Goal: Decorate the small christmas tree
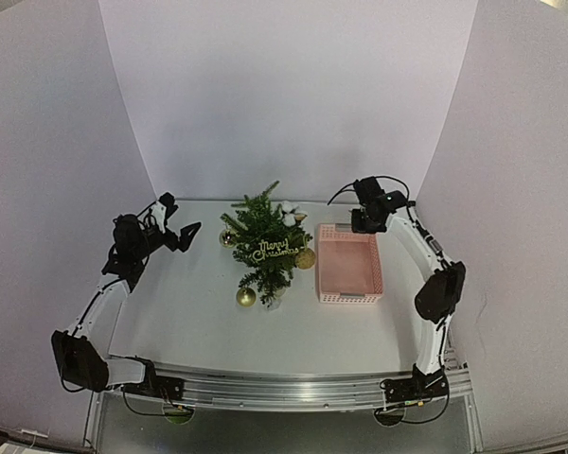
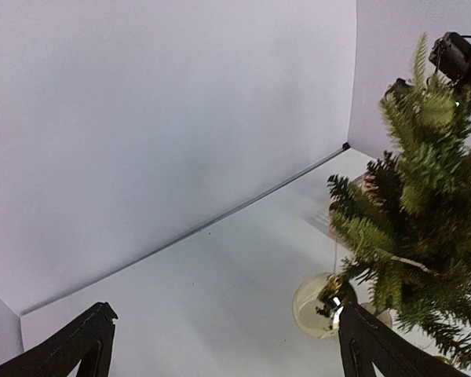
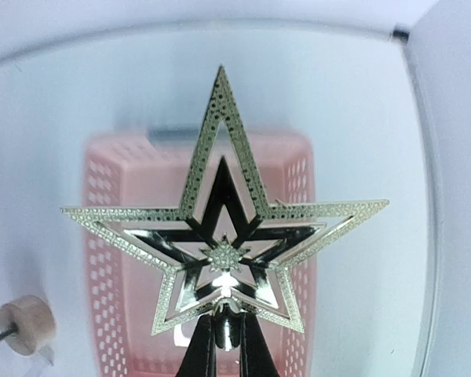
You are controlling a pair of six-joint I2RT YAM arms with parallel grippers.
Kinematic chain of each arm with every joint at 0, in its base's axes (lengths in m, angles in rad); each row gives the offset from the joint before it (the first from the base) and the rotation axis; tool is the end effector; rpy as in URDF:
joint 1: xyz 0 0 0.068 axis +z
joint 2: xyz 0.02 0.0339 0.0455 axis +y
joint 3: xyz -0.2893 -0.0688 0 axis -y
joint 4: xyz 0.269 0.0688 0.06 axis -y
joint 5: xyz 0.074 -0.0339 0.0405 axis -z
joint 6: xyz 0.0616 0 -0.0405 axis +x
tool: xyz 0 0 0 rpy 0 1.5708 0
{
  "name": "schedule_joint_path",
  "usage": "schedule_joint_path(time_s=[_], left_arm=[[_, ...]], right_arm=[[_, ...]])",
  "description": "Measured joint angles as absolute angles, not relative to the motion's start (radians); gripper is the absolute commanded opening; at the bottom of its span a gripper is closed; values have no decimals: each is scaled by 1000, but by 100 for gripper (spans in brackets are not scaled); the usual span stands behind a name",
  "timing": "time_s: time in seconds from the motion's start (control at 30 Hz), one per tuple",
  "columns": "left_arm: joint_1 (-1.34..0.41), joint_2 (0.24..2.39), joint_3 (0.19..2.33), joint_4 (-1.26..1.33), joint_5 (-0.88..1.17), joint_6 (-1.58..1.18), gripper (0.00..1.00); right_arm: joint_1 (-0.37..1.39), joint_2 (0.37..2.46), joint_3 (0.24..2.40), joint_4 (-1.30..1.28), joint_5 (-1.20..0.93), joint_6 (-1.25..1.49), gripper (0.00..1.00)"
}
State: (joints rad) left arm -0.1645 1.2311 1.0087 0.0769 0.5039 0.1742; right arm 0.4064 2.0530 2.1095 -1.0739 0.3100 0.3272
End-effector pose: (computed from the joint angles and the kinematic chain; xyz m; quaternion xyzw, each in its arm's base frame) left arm 0.3165 -0.0827 0.3669 0.2842 0.6948 -0.1855 0.6341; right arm 0.4567 0.1761 0.3320 0.0045 0.9514 -0.0418 0.3052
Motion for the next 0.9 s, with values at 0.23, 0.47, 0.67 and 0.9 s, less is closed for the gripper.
schedule_joint_path(time_s=[0.23,0.47,0.67,0.9], left_arm=[[-164,1212,1136,51,717,60,94],[-268,1215,1285,-28,786,-2,88],[-418,1238,1391,-68,754,6,87],[-505,1266,1398,-58,731,30,67]], right_arm=[[708,1747,2124,-809,517,208,0],[969,1718,2076,-467,597,95,0],[1102,1837,2101,-265,658,21,0],[1149,1951,2138,-214,629,31,0]])
